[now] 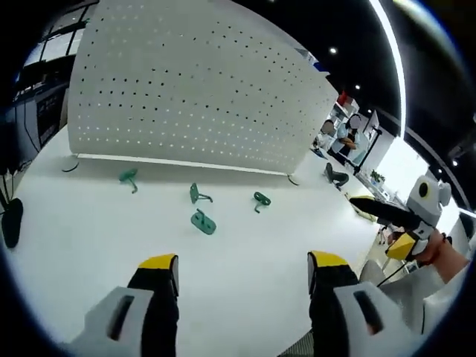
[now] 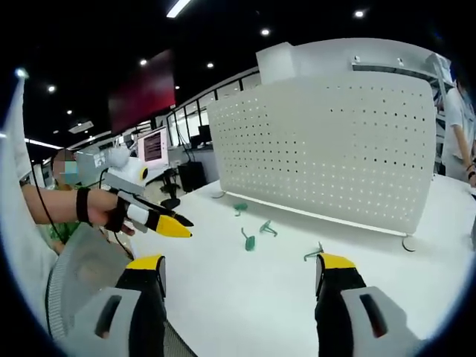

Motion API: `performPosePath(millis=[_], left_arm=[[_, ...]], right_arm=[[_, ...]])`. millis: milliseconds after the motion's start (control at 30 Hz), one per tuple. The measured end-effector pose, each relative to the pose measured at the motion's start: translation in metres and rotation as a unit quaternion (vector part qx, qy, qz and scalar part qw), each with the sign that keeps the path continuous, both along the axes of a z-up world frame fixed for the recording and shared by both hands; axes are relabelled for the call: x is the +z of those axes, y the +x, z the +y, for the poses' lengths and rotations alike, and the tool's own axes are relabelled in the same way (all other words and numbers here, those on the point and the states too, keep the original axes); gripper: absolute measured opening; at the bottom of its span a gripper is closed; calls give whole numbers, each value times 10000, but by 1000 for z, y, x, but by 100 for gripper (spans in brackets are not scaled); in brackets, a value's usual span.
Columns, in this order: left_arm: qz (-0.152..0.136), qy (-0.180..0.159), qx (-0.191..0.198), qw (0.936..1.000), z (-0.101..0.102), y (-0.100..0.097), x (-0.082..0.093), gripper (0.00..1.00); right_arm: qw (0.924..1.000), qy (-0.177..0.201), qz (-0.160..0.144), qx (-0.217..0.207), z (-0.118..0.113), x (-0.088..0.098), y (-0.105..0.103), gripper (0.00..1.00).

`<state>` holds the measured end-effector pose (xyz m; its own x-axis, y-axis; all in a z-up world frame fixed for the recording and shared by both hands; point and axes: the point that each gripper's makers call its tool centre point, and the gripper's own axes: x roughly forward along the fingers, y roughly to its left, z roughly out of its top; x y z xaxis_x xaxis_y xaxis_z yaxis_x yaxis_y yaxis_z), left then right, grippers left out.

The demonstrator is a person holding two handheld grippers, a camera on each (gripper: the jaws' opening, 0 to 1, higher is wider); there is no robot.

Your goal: Insert the hook assembly into the mounting plate slot until the hook locks in place.

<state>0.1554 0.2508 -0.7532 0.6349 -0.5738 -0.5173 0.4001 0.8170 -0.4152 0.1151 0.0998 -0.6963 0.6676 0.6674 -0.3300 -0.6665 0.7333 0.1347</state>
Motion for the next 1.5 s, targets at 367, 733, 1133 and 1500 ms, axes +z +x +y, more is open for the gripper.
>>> performPosePath(millis=[367,733,1133,1500], left_arm=[[230,-57,6,9997,-6,14,-13,63],[355,-73,155,9992,-7,26,-28,58],[678,-109,411,9968,-11,42,-37,49],[946,-14,556,9940,-10,55,-48,43]], right_arm=[[10000,86,43,-12,-3,-1,-2,85],[9999,93,87,47,1,-2,-3,85],[9998,104,176,-22,-1,-9,-5,84],[9996,144,232,-59,-3,-12,-6,84]])
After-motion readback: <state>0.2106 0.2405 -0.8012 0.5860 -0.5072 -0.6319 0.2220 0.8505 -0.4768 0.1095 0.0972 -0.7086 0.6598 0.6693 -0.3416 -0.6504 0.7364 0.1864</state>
